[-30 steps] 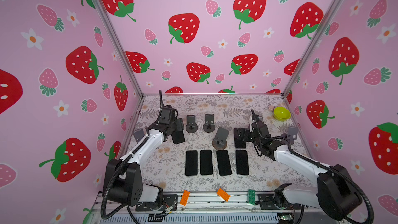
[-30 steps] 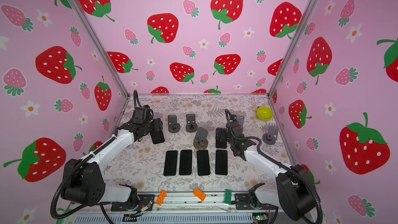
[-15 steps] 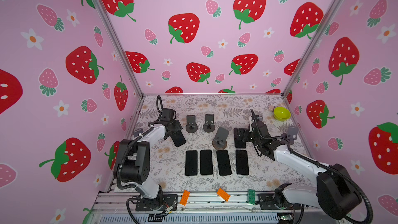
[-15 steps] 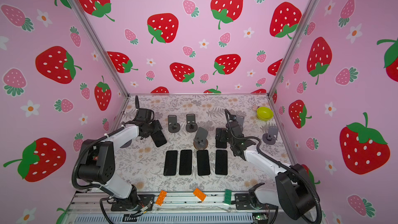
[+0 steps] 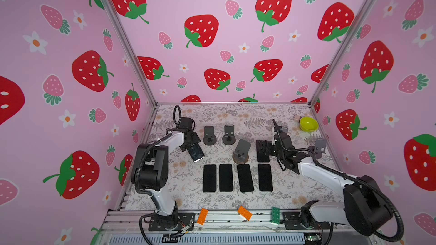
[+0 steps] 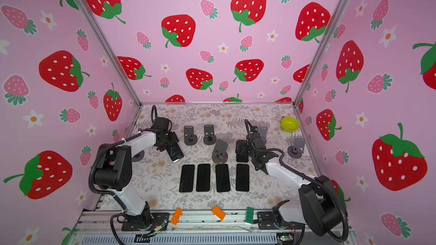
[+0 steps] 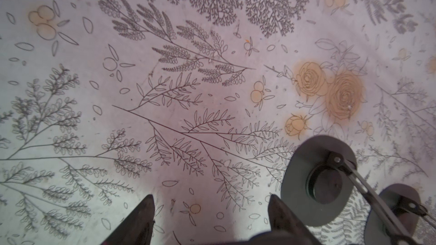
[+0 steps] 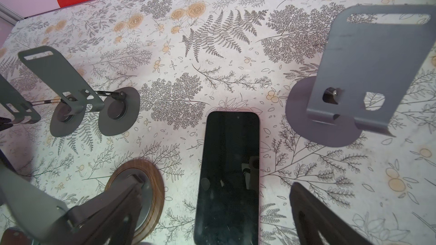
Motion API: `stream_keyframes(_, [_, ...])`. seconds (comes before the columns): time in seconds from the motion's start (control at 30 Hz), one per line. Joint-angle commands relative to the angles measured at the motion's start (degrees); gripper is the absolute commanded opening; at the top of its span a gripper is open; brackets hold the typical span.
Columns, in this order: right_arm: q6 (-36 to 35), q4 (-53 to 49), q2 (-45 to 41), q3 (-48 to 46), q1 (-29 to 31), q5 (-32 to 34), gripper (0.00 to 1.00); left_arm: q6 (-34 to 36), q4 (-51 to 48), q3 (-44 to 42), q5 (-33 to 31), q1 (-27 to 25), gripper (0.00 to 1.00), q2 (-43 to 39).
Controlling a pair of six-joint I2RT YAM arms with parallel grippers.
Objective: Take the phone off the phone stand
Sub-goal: 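Lower the held black phone flat onto the table beside its stand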
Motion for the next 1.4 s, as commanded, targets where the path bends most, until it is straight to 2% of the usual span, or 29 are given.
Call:
stream_keyframes(0.0, [0.24, -0.24, 0.4, 1.11, 0.05, -0.03, 1.0, -1.06, -0.77, 1.57, -1.32, -0.79, 0.5, 0.84])
stream_keyframes(0.3, [0.42, 0.02, 0.71, 1.09, 0.07, -0.36, 1.0, -2.95, 0.53, -1.6, -2.33, -2.29, 0.5, 1.32])
stream_keyframes(0.5, [0.26, 0.2, 1.14, 1.09, 0.08, -1.4, 1.0, -2.67, -1.13, -0.2, -2.31, -3.08, 0.52, 2.94])
stream_keyframes(0.77, [0.33, 0.25, 1.08, 0.92, 0.08, -1.59, 1.0, -0.87, -3.26, 2.49, -5.88, -3.45, 0.54, 6.01])
stream_keyframes(1.37, [0.77, 0.32, 1.28, 0.74, 0.07, -2.17, 1.0, -1.66, -2.8, 0.35, -6.09, -4.11, 0.63, 6.41])
